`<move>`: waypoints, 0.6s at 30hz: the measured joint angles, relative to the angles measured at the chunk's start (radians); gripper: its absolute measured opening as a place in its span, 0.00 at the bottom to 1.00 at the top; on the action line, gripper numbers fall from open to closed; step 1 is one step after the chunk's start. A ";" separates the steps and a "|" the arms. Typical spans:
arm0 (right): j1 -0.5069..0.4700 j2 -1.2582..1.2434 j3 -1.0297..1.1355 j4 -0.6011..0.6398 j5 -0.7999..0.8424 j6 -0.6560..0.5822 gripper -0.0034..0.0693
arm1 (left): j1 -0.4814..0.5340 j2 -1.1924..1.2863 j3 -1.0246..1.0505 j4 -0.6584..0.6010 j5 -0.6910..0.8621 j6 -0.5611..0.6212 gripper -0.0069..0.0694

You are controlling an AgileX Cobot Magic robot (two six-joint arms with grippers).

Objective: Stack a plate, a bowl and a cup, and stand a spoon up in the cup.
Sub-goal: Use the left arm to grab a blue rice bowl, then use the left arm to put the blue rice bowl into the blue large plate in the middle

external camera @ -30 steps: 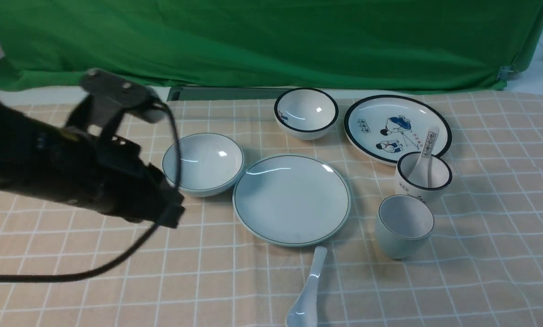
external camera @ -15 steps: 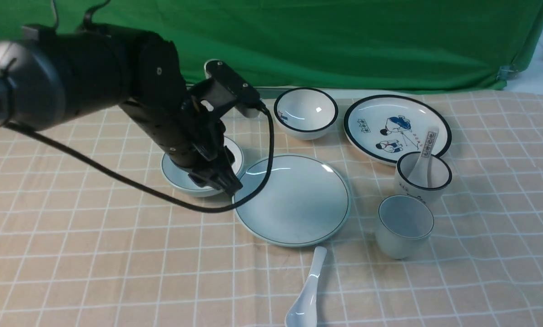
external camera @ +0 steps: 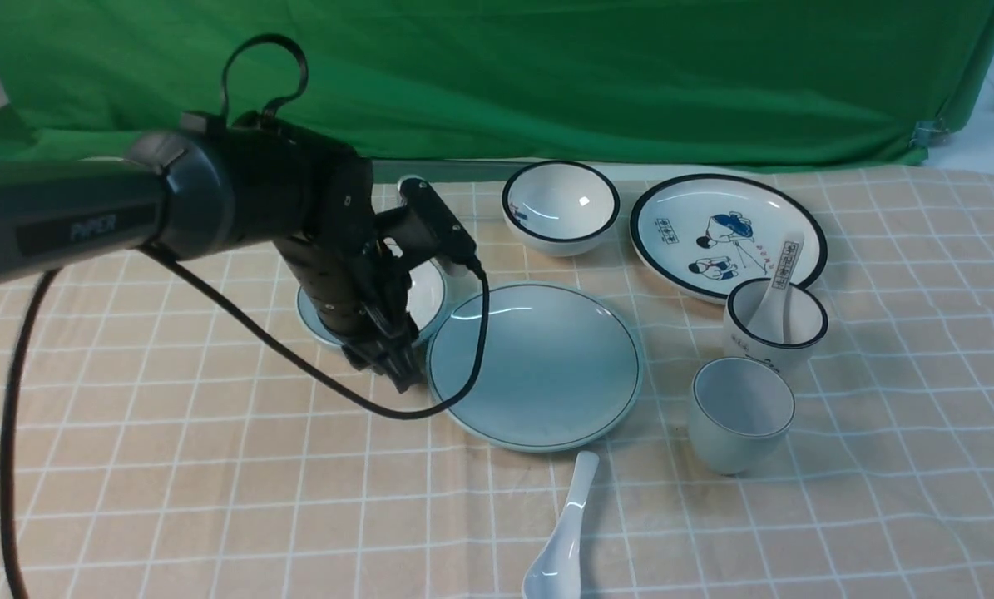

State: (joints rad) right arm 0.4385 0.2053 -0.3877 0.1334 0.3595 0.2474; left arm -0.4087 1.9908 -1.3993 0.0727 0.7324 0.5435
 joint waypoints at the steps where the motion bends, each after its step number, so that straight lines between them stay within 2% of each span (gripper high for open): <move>1: 0.004 0.000 0.000 0.000 0.000 0.000 0.22 | 0.000 0.000 0.000 0.001 0.000 0.000 0.25; 2: 0.016 0.000 0.000 0.000 0.000 0.002 0.22 | -0.001 0.000 -0.001 0.001 0.002 0.001 0.17; 4: 0.023 0.000 0.000 0.000 0.000 0.003 0.22 | -0.001 -0.006 -0.001 0.002 0.021 0.001 0.14; 8: 0.024 0.000 -0.001 0.000 0.000 0.003 0.22 | -0.029 -0.069 0.000 -0.007 0.095 -0.013 0.13; 13: 0.025 0.000 -0.001 0.000 0.000 0.003 0.23 | -0.168 -0.158 -0.004 -0.018 0.072 -0.019 0.13; 18: 0.025 0.000 -0.001 0.000 0.004 0.003 0.23 | -0.269 -0.116 -0.004 -0.019 0.041 -0.015 0.13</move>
State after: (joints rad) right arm 0.4636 0.2053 -0.3884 0.1334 0.3638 0.2500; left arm -0.6773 1.8746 -1.4035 0.0540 0.7735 0.5288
